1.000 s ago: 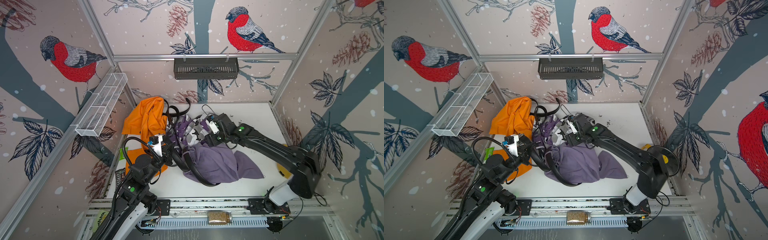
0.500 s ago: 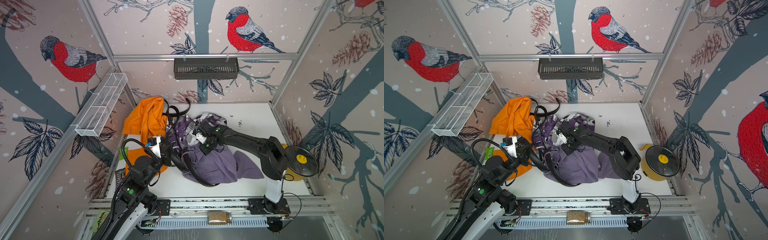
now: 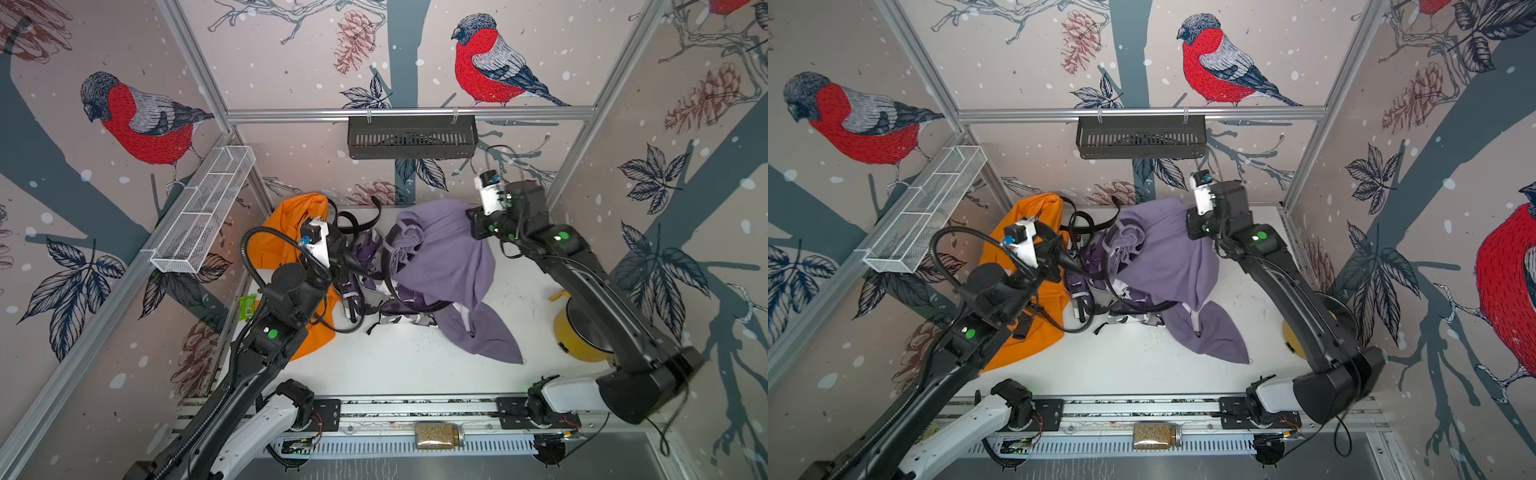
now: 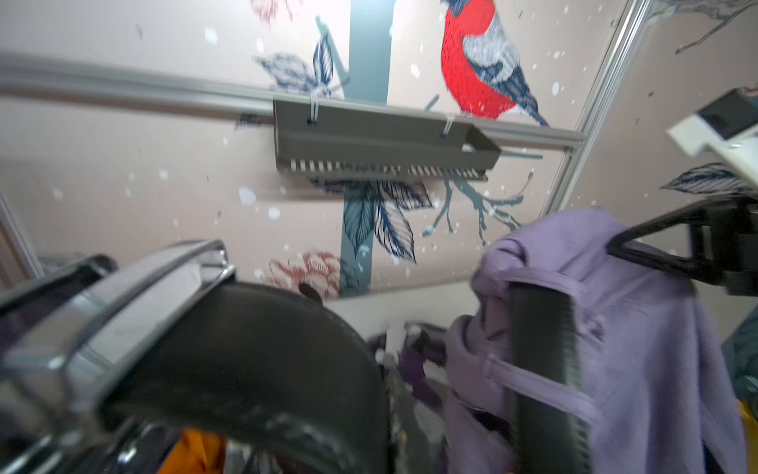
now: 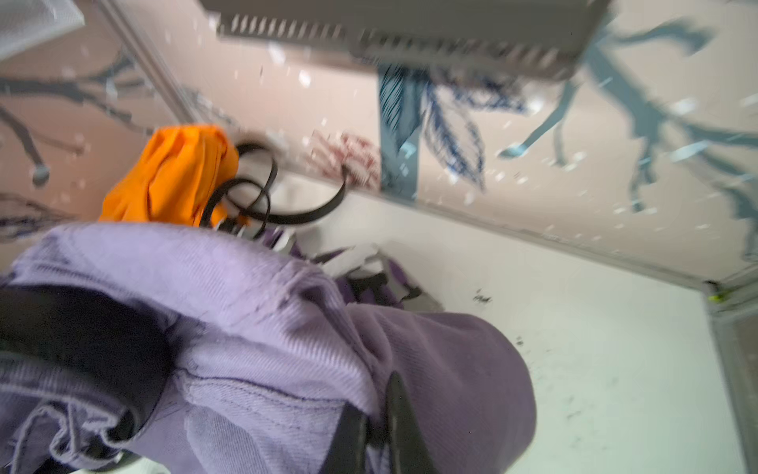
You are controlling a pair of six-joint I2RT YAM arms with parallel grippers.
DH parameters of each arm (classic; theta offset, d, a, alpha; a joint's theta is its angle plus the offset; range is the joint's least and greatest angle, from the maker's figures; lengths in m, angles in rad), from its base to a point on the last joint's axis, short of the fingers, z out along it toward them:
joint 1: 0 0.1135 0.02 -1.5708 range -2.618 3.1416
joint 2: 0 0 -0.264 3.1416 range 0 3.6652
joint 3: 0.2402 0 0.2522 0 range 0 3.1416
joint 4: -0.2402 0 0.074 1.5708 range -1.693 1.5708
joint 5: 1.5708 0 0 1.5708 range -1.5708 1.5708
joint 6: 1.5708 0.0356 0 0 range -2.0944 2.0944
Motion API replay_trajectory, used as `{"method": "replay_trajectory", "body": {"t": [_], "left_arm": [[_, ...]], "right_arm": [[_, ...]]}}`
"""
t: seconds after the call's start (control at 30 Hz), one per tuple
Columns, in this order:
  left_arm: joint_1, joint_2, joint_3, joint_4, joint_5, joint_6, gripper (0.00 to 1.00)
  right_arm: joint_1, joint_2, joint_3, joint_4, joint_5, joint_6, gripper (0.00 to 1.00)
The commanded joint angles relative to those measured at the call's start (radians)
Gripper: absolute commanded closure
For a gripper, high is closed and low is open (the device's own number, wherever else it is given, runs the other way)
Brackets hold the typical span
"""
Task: Remove the belt from the trousers
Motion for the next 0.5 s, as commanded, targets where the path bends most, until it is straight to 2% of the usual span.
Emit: {"method": "replay_trajectory", "body": {"t": [0.0, 0.1, 0.27, 0.37, 0.4, 0.47], "left_arm": [[0.005, 0.111, 0.143, 0.190, -0.032, 0.222, 1.00], [0.016, 0.185, 0.201, 0.154, 0.002, 0.243, 1.00], [0.023, 0.166, 0.052, 0.158, 0.129, 0.133, 1.00], [0.022, 0.150, -0.012, 0.127, 0.211, 0.040, 1.00], [0.022, 0.146, -0.032, 0.118, 0.233, 0.018, 1.00], [0.023, 0.134, -0.080, 0.104, 0.261, -0.027, 1.00]], "right_arm": [[-0.045, -0.129, -0.072, 0.154, 0.097, 0.051, 1.00], [-0.066, -0.249, -0.261, 0.145, 0.085, 0.148, 1.00], [-0.070, -0.354, -0.610, 0.143, 0.022, 0.293, 1.00], [-0.074, -0.330, -0.689, 0.126, 0.029, 0.301, 1.00], [-0.078, -0.317, -0.698, 0.125, 0.028, 0.293, 0.95], [-0.083, -0.276, -0.677, 0.106, 0.018, 0.267, 0.74]]}}
